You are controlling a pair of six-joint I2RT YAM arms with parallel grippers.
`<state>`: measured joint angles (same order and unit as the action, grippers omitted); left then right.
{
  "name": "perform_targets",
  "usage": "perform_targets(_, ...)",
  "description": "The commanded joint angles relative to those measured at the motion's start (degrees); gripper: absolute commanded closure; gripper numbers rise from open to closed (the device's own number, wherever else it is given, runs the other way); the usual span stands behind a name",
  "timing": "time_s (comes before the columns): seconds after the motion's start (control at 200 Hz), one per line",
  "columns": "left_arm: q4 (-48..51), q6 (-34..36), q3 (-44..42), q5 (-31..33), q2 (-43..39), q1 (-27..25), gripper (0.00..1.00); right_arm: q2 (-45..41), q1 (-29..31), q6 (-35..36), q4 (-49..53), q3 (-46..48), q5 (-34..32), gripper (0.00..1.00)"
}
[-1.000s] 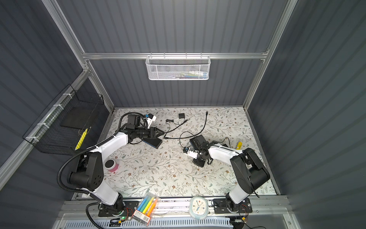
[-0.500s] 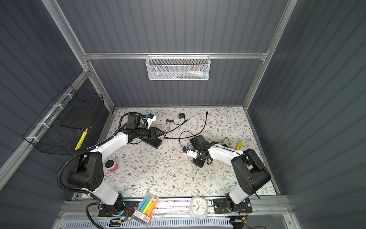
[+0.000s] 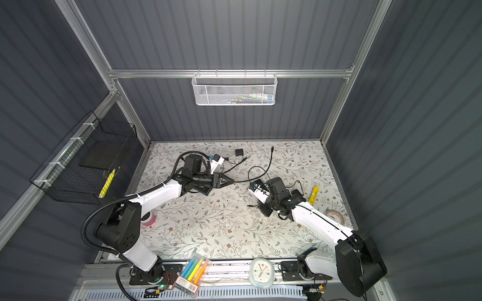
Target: Insert the plug into the switch port
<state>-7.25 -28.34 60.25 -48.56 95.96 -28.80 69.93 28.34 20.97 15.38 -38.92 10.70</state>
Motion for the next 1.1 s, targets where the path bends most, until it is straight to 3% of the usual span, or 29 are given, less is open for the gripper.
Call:
perform_targets(0.0, -8.0, -6.9, -1.2, -2.6, 3.0, -1.6, 0.57, -1.0, -0.7, -4.1, -3.0, 1.0, -0.1, 1.0)
perform_targets(0.095, -6.7, -5.1, -2.2, -2.3, 2.3, -1.3, 0.57, 1.4, -0.2, -0.8, 1.5, -0.7, 1.3, 0.93)
perform_targets(0.195, -4.0, -2.8, -2.0, -1.8, 1.9, 0.1, 0.57, 5.5, 0.1, 5.1, 4.9, -3.8, -0.3, 0.78)
perform_targets(0.37, -2.6, -1.6, -3.9, -1.9, -1.3, 4.3, 0.57, 11.4, 0.3, 16.2, 12.4, -11.6, 0.3, 0.64)
perform_targets(0.67, 2.4, 2.5, -6.5, -2.6, -5.1, 9.1, 0.57, 23.5, 2.1, 21.0, 17.6, -20.9, 1.8, 0.57)
perform_targets(1.096, 6.7, 6.2, -7.8, -5.0, -6.9, 15.8, 0.57, 32.2, 2.7, 23.8, 20.4, -26.3, 2.4, 0.49)
